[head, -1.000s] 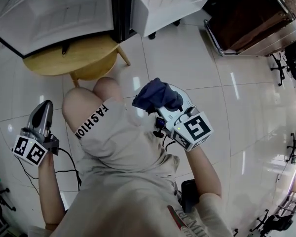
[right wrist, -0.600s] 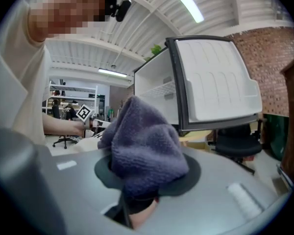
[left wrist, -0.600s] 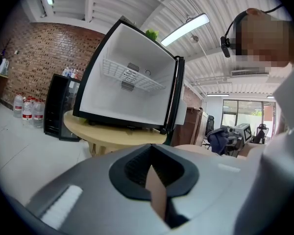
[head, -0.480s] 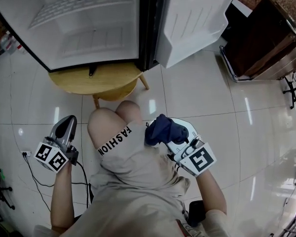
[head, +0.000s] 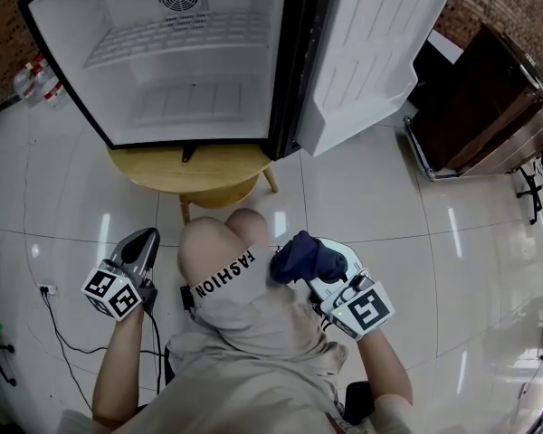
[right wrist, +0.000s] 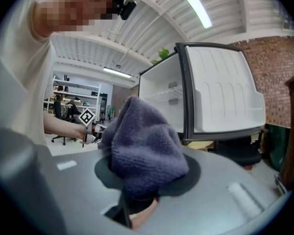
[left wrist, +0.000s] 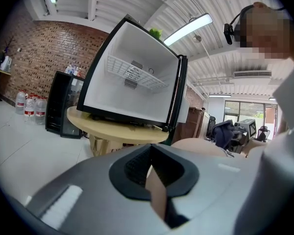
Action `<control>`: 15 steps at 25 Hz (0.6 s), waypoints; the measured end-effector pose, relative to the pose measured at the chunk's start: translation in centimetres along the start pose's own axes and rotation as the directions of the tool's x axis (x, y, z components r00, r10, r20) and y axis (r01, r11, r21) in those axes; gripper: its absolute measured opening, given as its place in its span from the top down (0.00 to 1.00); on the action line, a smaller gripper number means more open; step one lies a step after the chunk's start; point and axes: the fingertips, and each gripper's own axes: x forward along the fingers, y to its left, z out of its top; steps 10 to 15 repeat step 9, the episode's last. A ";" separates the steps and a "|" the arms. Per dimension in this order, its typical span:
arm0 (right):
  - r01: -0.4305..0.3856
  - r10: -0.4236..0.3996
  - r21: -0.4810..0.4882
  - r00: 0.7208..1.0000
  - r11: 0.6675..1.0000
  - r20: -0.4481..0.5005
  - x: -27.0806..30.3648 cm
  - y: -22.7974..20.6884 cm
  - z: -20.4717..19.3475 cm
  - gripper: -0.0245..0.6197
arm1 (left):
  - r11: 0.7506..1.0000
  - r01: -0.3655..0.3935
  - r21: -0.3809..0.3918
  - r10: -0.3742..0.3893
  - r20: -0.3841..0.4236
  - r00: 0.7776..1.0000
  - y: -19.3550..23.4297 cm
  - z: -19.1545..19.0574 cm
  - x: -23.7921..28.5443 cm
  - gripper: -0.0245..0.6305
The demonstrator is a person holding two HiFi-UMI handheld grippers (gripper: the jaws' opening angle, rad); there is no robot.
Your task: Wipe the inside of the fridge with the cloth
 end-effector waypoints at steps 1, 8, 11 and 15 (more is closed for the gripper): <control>0.004 -0.004 0.004 1.000 1.000 -0.006 -0.1 0.0 0.0 0.78 | 1.000 0.000 -0.001 0.000 0.015 1.000 -0.2 0.2 -0.1 0.96; 0.040 -0.041 0.070 0.999 0.997 0.008 0.6 0.7 1.6 0.78 | 0.996 0.077 0.035 -0.080 0.066 0.995 -1.8 1.8 -0.6 0.96; 0.044 -0.045 0.070 0.999 0.997 0.016 0.9 1.0 2.1 0.78 | 0.995 0.090 0.039 -0.093 0.063 0.994 -1.8 1.9 -0.7 0.96; 0.044 -0.045 0.070 0.999 0.997 0.016 0.9 1.0 2.1 0.78 | 0.995 0.090 0.039 -0.093 0.063 0.994 -1.8 1.9 -0.7 0.96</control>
